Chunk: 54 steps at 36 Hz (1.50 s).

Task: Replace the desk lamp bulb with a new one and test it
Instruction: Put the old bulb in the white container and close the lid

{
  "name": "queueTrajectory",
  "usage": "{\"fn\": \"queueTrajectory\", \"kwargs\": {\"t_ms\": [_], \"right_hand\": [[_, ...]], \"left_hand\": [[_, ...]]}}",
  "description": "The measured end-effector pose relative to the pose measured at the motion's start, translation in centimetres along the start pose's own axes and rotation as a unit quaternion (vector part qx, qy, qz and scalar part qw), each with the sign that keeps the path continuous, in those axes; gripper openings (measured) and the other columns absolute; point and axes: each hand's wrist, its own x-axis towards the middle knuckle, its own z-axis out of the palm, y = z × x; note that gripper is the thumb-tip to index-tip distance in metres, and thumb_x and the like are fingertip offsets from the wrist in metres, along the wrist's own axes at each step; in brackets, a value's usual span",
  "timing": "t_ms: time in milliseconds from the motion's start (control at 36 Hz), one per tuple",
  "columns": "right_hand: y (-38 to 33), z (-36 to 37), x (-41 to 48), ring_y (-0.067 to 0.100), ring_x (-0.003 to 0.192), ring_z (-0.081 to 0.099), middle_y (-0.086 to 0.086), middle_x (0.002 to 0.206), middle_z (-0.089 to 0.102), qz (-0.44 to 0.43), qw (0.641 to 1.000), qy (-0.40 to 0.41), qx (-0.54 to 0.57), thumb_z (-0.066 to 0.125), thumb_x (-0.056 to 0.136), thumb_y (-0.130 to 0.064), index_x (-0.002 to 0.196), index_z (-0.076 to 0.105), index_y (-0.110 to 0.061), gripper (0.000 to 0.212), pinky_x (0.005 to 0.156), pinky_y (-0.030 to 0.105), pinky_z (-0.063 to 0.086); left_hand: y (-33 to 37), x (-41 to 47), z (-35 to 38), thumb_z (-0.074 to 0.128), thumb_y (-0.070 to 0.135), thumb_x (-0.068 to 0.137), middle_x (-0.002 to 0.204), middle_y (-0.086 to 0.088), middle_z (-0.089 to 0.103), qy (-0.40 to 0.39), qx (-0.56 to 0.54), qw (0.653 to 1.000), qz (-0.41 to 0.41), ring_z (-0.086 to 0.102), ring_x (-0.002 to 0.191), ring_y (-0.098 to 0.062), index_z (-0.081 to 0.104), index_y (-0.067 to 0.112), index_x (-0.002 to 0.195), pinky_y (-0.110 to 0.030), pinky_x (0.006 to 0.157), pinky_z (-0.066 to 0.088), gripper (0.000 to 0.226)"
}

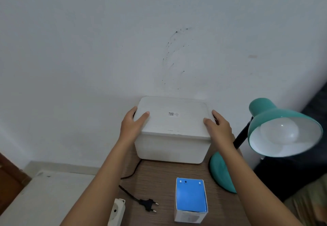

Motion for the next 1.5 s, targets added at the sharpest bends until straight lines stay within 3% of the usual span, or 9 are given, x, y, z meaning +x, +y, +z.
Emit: {"fn": "queueTrajectory", "kwargs": {"t_ms": [167,528,667,833,1056,1194,1306,1389,1500], "right_hand": [[0.5,0.9,-1.5,0.017,0.135,0.038,0.0,0.149,0.038,0.004,0.996,0.026,0.085,0.054,0.091,-0.02,0.143,0.036,-0.018,0.055,0.108,0.026,0.03],[0.6,1.8,-1.2,0.016,0.136,0.036,-0.001,0.149,0.038,-0.003,0.996,0.049,0.074,0.048,0.091,-0.016,0.142,0.038,-0.016,0.051,0.112,0.03,0.029],[0.6,1.7,-1.3,0.016,0.134,0.039,-0.001,0.147,0.041,-0.002,0.996,0.055,0.074,0.048,0.091,-0.016,0.14,0.041,-0.017,0.05,0.112,0.033,0.032],[0.7,1.5,-1.3,0.018,0.131,0.043,0.0,0.146,0.043,0.004,0.996,0.052,0.077,0.049,0.091,-0.015,0.139,0.043,-0.018,0.049,0.11,0.034,0.035],[0.2,0.9,-1.9,0.02,0.137,0.036,0.005,0.149,0.038,-0.017,1.0,0.023,-0.012,0.047,0.093,-0.019,0.142,0.037,-0.013,0.05,0.114,0.032,0.028],[-0.7,0.0,-2.9,0.026,0.129,0.043,0.013,0.139,0.049,-0.031,0.996,0.004,-0.081,0.047,0.092,-0.013,0.134,0.045,-0.001,0.043,0.105,0.031,0.033],[-0.9,-0.4,-4.5,0.028,0.088,0.052,0.009,0.086,0.055,-0.057,0.992,0.005,-0.112,0.047,0.087,-0.007,0.081,0.052,-0.004,0.009,0.067,0.031,0.038],[-1.7,-0.6,-6.5,0.028,0.127,0.045,0.014,0.135,0.051,-0.07,0.99,-0.018,-0.124,0.048,0.092,-0.012,0.129,0.049,-0.001,0.039,0.105,0.034,0.034],[-2.5,0.1,-9.7,0.025,0.13,0.043,0.012,0.14,0.049,-0.102,0.988,-0.022,-0.109,0.05,0.091,-0.012,0.133,0.048,-0.005,0.043,0.108,0.033,0.031]], "left_hand": [[-0.7,-0.7,0.2,0.063,0.029,0.087,0.144,0.002,0.041,0.016,-0.053,0.998,-0.007,0.041,0.129,-0.013,0.036,0.014,0.142,-0.021,0.097,0.031,0.063],[-0.4,-0.8,0.6,0.056,0.014,0.09,0.108,0.019,0.055,0.065,-0.029,0.997,0.0,0.052,0.091,0.003,0.047,0.011,0.133,-0.002,0.074,0.037,0.044],[-0.7,-1.1,0.8,0.057,0.018,0.09,0.114,0.013,0.057,0.068,-0.032,0.997,0.0,0.052,0.104,-0.01,0.054,0.026,0.122,-0.015,0.083,0.04,0.033],[-1.4,-1.1,0.8,0.059,0.024,0.09,0.139,0.002,0.047,0.074,-0.032,0.997,-0.007,0.047,0.124,-0.015,0.041,0.015,0.14,-0.028,0.105,0.037,0.054],[-0.9,-1.1,-0.1,0.058,0.029,0.09,0.143,-0.001,0.045,0.035,0.003,0.999,-0.018,0.045,0.128,-0.019,0.038,0.016,0.142,-0.037,0.109,0.037,0.057],[0.2,-2.2,-1.1,0.055,0.022,0.092,0.131,0.004,0.049,-0.003,0.056,0.998,-0.007,0.049,0.111,-0.014,0.039,0.01,0.139,-0.028,0.094,0.041,0.051],[0.8,-3.8,-2.2,0.055,0.018,0.091,0.119,0.001,0.054,-0.021,0.095,0.995,-0.001,0.052,0.111,-0.021,0.05,0.01,0.126,-0.025,0.083,0.043,0.036],[1.4,-5.5,-3.4,0.053,0.02,0.093,0.121,0.002,0.051,-0.027,0.113,0.993,0.012,0.048,0.116,-0.019,0.047,0.008,0.128,-0.026,0.087,0.041,0.037],[1.7,-8.5,-5.3,0.05,0.029,0.095,0.15,-0.012,0.032,-0.019,0.152,0.988,0.02,0.032,0.138,-0.024,0.03,0.004,0.144,-0.034,0.112,0.026,0.059]]}}
